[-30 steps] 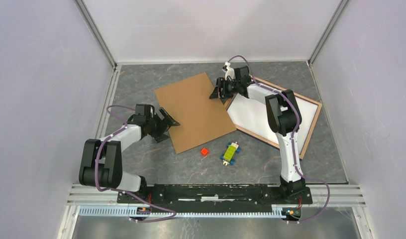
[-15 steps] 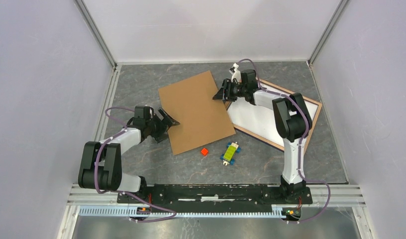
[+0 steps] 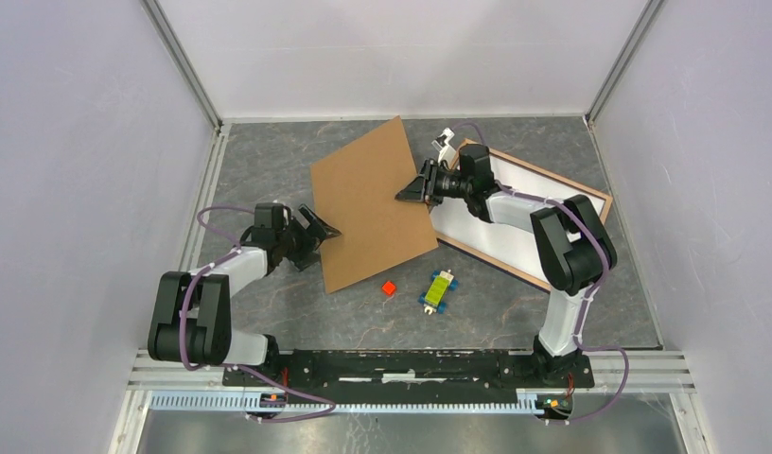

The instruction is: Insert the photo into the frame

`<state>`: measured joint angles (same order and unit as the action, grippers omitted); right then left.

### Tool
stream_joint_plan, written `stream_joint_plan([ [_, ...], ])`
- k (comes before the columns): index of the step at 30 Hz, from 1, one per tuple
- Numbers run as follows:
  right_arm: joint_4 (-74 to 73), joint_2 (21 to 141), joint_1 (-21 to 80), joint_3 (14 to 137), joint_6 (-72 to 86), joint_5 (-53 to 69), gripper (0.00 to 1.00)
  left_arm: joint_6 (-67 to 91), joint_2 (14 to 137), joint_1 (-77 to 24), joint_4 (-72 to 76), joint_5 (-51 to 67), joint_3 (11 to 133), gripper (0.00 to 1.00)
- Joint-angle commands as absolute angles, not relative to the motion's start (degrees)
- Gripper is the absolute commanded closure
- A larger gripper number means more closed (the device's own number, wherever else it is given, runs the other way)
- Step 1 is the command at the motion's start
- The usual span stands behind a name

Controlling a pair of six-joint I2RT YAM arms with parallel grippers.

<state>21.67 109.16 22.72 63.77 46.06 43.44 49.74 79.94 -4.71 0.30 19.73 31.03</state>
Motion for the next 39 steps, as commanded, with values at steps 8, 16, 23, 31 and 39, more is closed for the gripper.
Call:
stream_joint_plan([
  [8, 10.3, 102.9, 24.0, 67.3, 41.3, 43.3, 0.86, 47.9, 72.8, -5.0, -5.6, 14.0, 28.0, 0.00],
  [16, 3.2, 95.9, 24.7, 68.0, 35.8, 38.5, 1.00, 40.0, 60.6, -5.1, -20.6, 14.5, 39.0, 0.00],
  [23, 2.8, 89.3, 25.4, 68.4, 35.0, 35.6, 1.00, 39.1, 57.0, -7.8, -24.1, 21.4, 51.6, 0.00],
  [31, -12.1, 83.3, 24.3, 87.2, 16.5, 21.9, 1.00, 35.2, 58.0, -14.6, -26.9, 21.1, 63.0, 0.00],
  [39, -35.8, 78.2, 23.0, 103.4, -15.7, 5.5, 1.00, 28.9, 58.4, -20.8, -25.5, 17.4, 57.1, 0.00],
])
